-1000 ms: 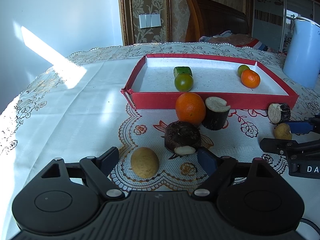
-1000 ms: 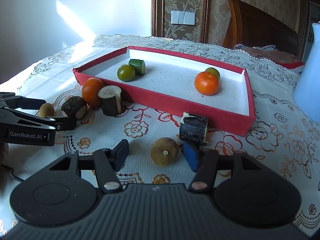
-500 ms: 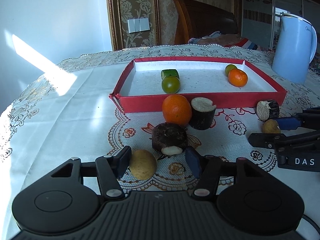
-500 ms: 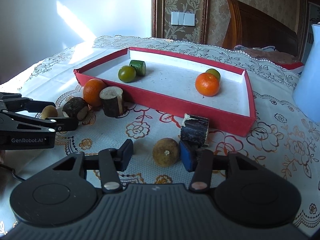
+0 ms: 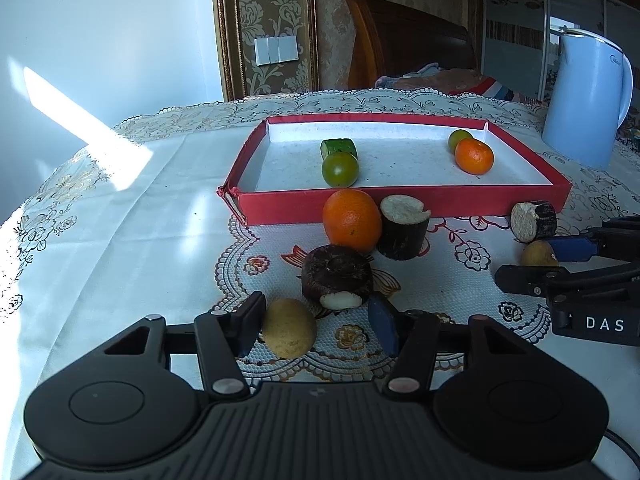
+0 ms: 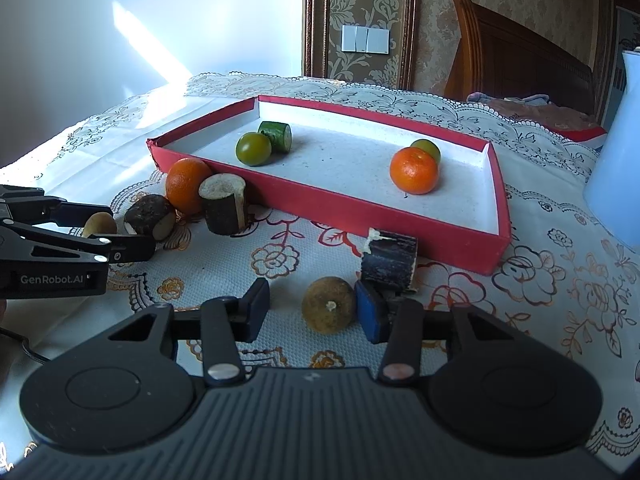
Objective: Organize fruits
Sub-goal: 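Close the left tool around the small brown round fruit, then carry the brown fruit with the left tool into the red tray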
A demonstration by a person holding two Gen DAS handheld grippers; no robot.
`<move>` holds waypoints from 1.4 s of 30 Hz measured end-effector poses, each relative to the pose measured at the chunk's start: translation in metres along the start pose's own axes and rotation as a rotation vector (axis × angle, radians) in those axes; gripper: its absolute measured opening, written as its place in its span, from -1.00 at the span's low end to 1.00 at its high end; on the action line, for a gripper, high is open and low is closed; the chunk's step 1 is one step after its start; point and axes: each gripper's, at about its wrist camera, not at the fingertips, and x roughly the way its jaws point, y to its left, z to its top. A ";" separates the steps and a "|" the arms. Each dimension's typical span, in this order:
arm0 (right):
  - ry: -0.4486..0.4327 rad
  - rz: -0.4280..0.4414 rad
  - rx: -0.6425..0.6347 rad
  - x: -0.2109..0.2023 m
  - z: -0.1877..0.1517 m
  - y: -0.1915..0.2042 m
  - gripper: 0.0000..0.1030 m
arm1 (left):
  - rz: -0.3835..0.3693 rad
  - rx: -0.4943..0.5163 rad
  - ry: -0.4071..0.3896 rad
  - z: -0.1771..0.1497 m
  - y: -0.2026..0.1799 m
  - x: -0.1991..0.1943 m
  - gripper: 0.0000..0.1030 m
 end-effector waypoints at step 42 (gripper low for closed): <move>-0.041 0.014 0.034 -0.010 -0.004 -0.006 -0.50 | -0.018 -0.026 -0.092 -0.002 0.005 -0.020 -0.47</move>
